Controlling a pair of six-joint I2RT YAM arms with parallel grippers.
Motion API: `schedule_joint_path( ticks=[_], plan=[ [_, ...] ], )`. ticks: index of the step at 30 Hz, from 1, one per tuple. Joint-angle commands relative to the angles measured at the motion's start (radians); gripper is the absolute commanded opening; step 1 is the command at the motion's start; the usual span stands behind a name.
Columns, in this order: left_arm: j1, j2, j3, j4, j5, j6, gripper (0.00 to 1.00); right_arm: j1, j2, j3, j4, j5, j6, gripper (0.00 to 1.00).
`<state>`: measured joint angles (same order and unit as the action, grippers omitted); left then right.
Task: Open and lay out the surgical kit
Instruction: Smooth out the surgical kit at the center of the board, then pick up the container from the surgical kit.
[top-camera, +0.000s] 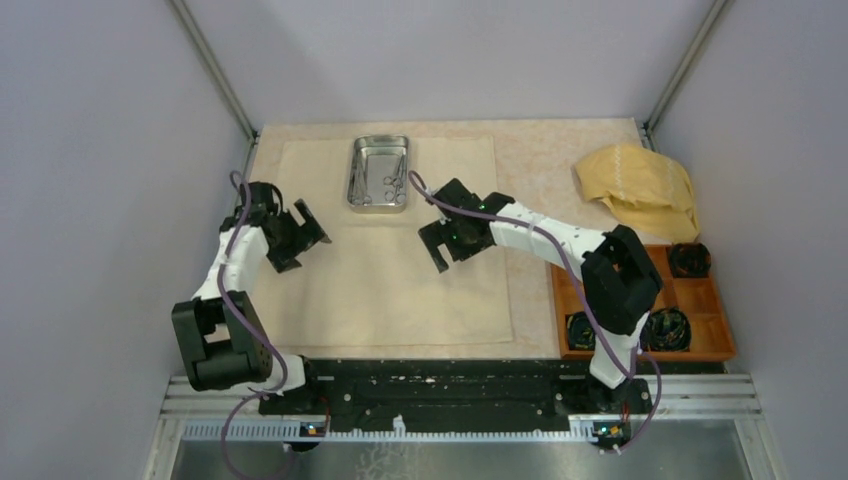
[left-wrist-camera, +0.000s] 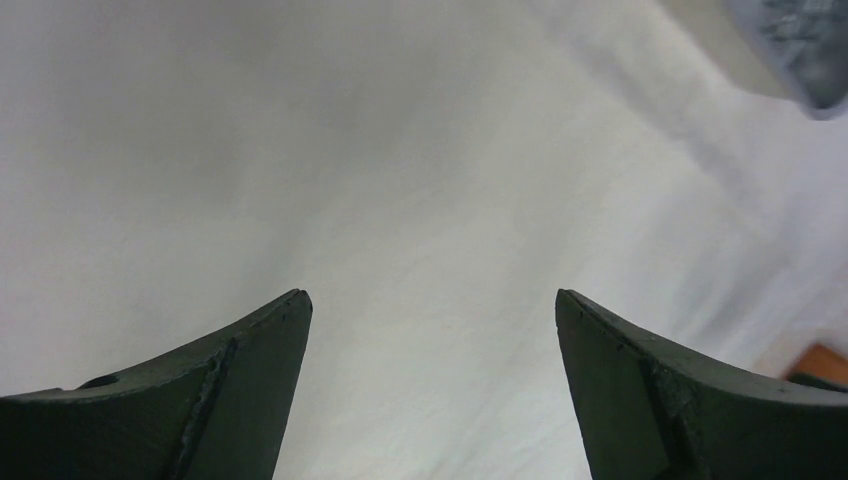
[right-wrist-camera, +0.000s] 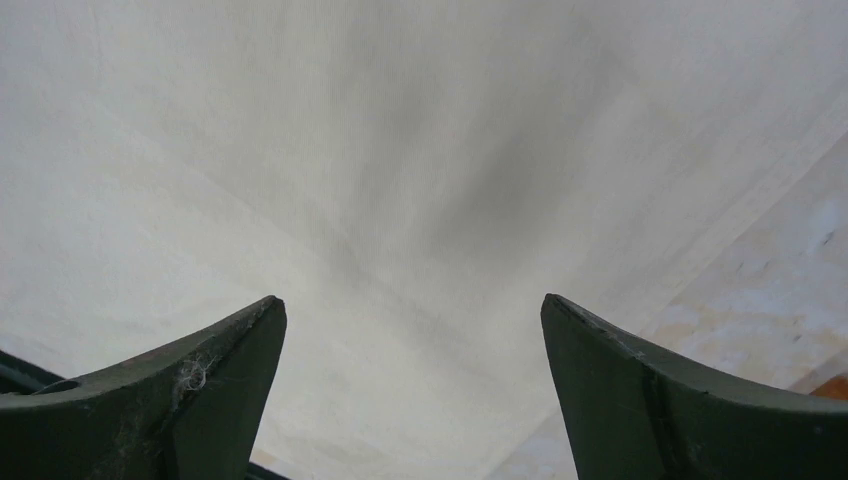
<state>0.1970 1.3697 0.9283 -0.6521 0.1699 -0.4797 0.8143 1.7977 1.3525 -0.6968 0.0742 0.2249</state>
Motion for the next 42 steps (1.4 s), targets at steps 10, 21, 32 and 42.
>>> schedule_joint_path(
  ticks=[10,21,32,42],
  plan=[
    [-0.054,0.117,0.247,0.171,0.362,0.101,0.93,-0.103,-0.077,0.099,-0.042,-0.105,0.039,0.97],
    [-0.192,0.387,0.505,0.179,0.026,0.216,0.85,-0.19,-0.255,-0.003,-0.108,-0.077,0.081,0.97],
    [-0.237,0.7,0.792,0.127,-0.057,0.254,0.72,-0.29,-0.252,-0.002,-0.144,-0.062,0.077,0.97],
    [-0.256,0.835,0.901,0.101,-0.058,0.283,0.58,-0.352,-0.203,0.039,-0.15,-0.07,0.057,0.97]
  ],
)
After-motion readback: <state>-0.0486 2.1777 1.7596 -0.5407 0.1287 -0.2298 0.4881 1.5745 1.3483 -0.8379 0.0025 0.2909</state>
